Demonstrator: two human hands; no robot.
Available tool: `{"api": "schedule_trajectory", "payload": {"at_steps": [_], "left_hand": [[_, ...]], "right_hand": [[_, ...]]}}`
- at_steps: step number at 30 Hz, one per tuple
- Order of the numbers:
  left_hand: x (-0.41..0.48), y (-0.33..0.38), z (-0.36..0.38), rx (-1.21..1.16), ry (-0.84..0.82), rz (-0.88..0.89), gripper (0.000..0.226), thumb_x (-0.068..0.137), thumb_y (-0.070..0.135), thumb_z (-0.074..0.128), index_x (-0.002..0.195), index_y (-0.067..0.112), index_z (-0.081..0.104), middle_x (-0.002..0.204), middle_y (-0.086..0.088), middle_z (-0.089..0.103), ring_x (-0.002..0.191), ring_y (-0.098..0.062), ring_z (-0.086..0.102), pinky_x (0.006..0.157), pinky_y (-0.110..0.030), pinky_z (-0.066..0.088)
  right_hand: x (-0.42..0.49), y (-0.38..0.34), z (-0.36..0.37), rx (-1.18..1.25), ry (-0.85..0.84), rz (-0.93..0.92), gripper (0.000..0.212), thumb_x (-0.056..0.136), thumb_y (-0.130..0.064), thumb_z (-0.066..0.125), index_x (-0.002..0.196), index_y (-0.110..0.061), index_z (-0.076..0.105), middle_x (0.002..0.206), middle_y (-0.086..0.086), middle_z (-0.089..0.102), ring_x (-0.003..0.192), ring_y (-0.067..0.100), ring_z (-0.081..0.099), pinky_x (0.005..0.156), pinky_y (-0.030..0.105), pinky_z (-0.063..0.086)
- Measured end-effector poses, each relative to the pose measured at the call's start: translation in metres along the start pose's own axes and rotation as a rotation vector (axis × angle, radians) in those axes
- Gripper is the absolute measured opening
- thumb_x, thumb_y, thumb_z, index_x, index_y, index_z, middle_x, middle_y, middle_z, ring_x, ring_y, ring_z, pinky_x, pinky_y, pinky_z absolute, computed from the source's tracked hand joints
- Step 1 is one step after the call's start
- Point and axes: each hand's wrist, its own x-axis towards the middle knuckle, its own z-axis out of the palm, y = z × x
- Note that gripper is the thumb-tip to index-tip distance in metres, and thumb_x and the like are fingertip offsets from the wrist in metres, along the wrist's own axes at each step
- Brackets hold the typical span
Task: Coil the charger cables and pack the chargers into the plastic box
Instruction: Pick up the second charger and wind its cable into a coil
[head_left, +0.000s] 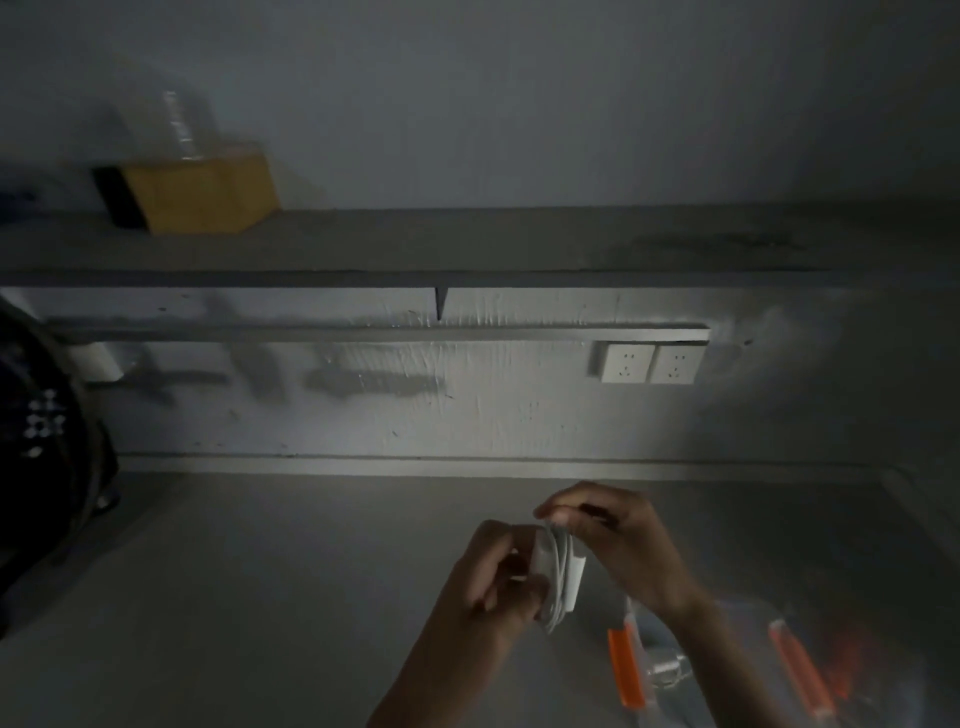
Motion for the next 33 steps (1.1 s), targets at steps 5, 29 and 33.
{"api": "schedule_trajectory", "payload": {"at_steps": [5,29,33], "left_hand": [[-0.014,-0.01,-0.009,0.094,0.041,-0.109,0.027,0.079,0.016,0.06,0.103,0.005,0.062,0.097,-0.024,0.065,0.08,-0.014,0.065,0.069,-0.019,0.048],[-0.026,-0.015,-0.014,-0.192,-0.11,-0.368,0.031,0.069,0.017,0.069,0.098,0.004,0.071,0.081,-0.01,0.066,0.076,-0.027,0.06,0.064,-0.03,0.052],[-0.029,-0.01,-0.019,-0.155,-0.128,-0.185,0.035,0.078,0.02,0.068,0.107,0.001,0.065,0.089,-0.02,0.066,0.083,-0.022,0.064,0.074,-0.026,0.051]], "right_hand": [[-0.012,0.016,0.027,0.097,0.262,0.079,0.01,0.078,-0.017,0.07,0.077,-0.026,0.074,0.082,-0.005,0.075,0.076,0.01,0.068,0.073,0.029,0.05],[-0.037,0.013,0.035,0.029,0.644,-0.115,0.022,0.083,-0.008,0.062,0.078,-0.029,0.067,0.08,-0.009,0.065,0.079,0.01,0.063,0.069,0.016,0.047],[-0.041,0.021,0.022,-0.058,0.338,-0.093,0.011,0.084,-0.037,0.064,0.08,-0.028,0.07,0.084,-0.008,0.066,0.082,0.012,0.065,0.07,0.022,0.049]]}}
